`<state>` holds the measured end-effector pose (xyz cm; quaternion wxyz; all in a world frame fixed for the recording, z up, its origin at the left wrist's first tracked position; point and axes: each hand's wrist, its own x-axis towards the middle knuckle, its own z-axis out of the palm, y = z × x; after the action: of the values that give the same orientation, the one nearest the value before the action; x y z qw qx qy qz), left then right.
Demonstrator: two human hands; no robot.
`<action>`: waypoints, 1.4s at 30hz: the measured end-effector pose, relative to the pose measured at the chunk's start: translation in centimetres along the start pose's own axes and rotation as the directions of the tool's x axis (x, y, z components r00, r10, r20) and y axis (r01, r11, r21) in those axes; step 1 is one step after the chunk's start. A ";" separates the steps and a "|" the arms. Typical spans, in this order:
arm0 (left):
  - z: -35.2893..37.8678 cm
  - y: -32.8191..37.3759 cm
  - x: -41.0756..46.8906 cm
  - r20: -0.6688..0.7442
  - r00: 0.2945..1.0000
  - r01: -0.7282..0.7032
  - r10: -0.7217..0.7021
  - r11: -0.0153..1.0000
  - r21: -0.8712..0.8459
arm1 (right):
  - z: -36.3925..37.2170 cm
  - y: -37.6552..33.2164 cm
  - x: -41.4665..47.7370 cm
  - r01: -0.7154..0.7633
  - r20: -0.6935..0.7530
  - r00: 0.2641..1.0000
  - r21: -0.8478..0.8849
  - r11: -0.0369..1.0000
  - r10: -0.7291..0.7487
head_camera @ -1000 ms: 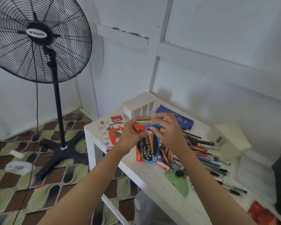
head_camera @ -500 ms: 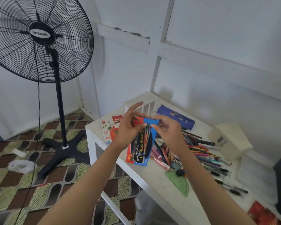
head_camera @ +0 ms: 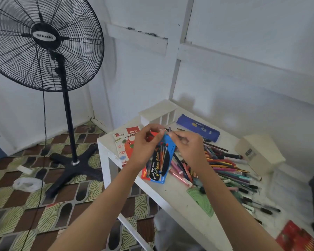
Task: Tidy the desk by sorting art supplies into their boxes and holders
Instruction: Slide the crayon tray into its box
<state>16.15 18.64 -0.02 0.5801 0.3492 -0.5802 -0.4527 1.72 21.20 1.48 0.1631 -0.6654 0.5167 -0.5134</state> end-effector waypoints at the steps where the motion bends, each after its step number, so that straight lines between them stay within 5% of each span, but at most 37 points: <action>1: -0.1 -0.2 0.0 0.003 1.000 0.001 -0.001 1.000 -0.013 | 0.0 0.1 -0.1 0.003 0.008 1.000 -0.004 1.000 -0.003; 13: -0.5 -0.4 0.6 0.025 0.997 0.076 -0.074 0.993 -0.093 | -0.1 -0.1 0.1 -0.032 0.019 0.999 -0.043 0.999 0.033; 19: -1.4 -1.3 0.0 0.164 0.986 0.056 -0.029 0.985 -0.165 | -0.1 0.7 -1.0 -0.044 0.053 0.998 0.051 0.998 0.041; 28: -1.3 -0.9 0.3 0.205 0.978 0.052 -0.033 0.995 -0.089 | 0.9 1.3 -2.4 -0.049 -0.098 0.994 -0.017 0.999 0.047; 34: 2.5 0.9 1.0 0.069 0.992 0.116 -0.103 0.965 -0.234 | -1.7 1.1 -5.6 -0.345 -0.096 0.923 0.223 0.912 0.373; 39: 8.9 1.1 0.0 0.038 0.933 0.344 -0.357 0.857 -0.383 | -5.7 0.6 -9.1 -0.391 -0.245 0.901 -0.105 0.914 0.357; 42: 14.7 0.9 -2.8 0.121 0.858 0.497 -0.499 0.748 -0.440 | -9.9 0.6 -12.5 -0.473 -0.258 0.881 -0.516 0.714 0.398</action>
<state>1.99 23.27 1.03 0.5049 0.3458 -0.3419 -0.7132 -6.23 34.73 -1.23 0.0418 -0.5080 0.7964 -0.3253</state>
